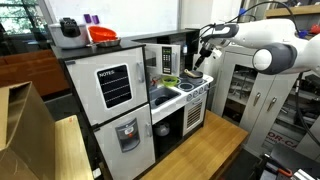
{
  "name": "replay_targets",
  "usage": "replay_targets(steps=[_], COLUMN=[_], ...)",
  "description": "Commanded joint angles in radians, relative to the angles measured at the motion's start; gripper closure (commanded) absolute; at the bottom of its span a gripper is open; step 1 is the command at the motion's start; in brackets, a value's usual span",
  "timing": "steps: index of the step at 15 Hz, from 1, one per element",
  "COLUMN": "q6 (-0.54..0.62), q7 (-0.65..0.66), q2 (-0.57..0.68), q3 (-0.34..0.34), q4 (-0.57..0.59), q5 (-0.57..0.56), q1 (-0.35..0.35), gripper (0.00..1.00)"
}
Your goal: Slide the pot to the right then put the wooden spatula in the pot
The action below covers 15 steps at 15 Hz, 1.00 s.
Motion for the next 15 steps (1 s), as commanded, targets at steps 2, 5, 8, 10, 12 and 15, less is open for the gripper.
replay_targets(steps=[2,5,8,10,12,15], q6=[-0.086,-0.157,-0.262,-0.355,-0.432,-0.489], q7=[0.030,0.075,0.117,0.125,0.135,0.152], q2=[-0.025,-0.082,-0.144,-0.183,-0.208,-0.239], q3=[-0.019,-0.066,-0.116,-0.132,-0.142,-0.136], q4=[0.039,0.048,0.049,0.042,0.041,0.043], q5=[-0.027,-0.104,-0.199,-0.240,-0.266,-0.261], q1=[0.013,0.041,0.075,0.094,0.108,0.111], gripper=[0.00,0.00,0.00,0.00,0.00,0.00])
